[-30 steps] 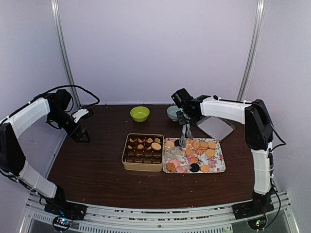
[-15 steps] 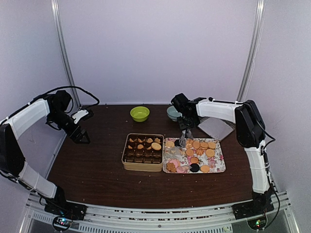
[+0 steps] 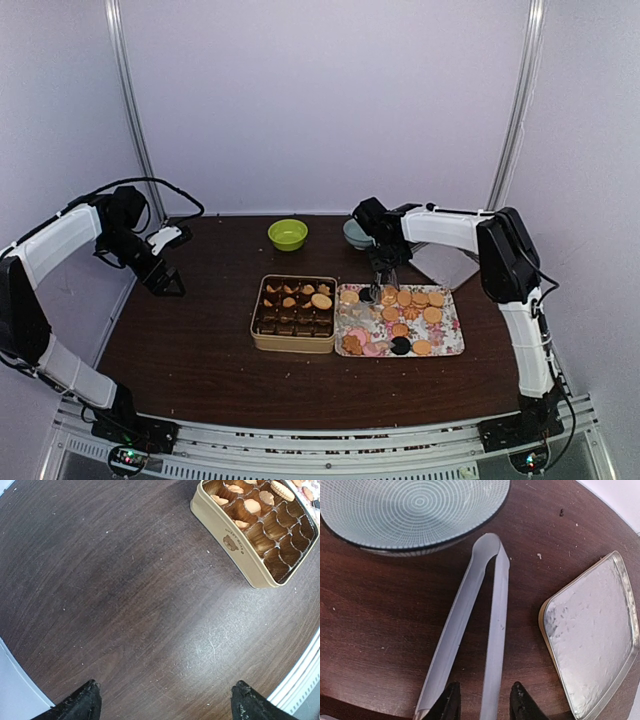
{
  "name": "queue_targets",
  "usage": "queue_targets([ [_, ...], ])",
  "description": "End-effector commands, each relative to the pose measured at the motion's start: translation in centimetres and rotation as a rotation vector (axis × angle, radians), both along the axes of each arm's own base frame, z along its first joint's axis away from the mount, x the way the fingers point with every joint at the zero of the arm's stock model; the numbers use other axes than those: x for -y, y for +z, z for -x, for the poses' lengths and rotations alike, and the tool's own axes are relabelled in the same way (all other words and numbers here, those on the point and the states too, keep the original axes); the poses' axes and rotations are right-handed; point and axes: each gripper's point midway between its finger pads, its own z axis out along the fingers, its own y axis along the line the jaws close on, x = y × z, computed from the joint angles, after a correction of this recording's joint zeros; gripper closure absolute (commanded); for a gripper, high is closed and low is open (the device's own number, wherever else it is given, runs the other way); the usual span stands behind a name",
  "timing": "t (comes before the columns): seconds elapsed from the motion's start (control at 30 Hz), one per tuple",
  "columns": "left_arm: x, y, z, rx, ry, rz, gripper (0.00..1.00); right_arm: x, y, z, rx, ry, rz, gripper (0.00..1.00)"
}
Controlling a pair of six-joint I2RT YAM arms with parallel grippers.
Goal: Pack the cookies
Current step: Pick up the clamp from the center of the board.
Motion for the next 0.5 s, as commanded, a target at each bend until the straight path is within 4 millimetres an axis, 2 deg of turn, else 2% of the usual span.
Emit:
queue_targets([
  [0.0, -0.2, 0.7, 0.0, 0.034, -0.001, 0.0, 0.07, 1.1, 0.4, -0.5, 0.013, -0.027, 0.052, 0.69],
  [0.33, -0.2, 0.9, 0.0, 0.042, -0.002, 0.006, 0.07, 1.9, 3.1, -0.1, 0.093, -0.045, 0.042, 1.0],
  [0.47, 0.0, 1.0, -0.1, 0.041, -0.001, 0.013, 0.07, 2.4, 3.4, 0.3, 0.109, -0.048, 0.043, 1.0],
])
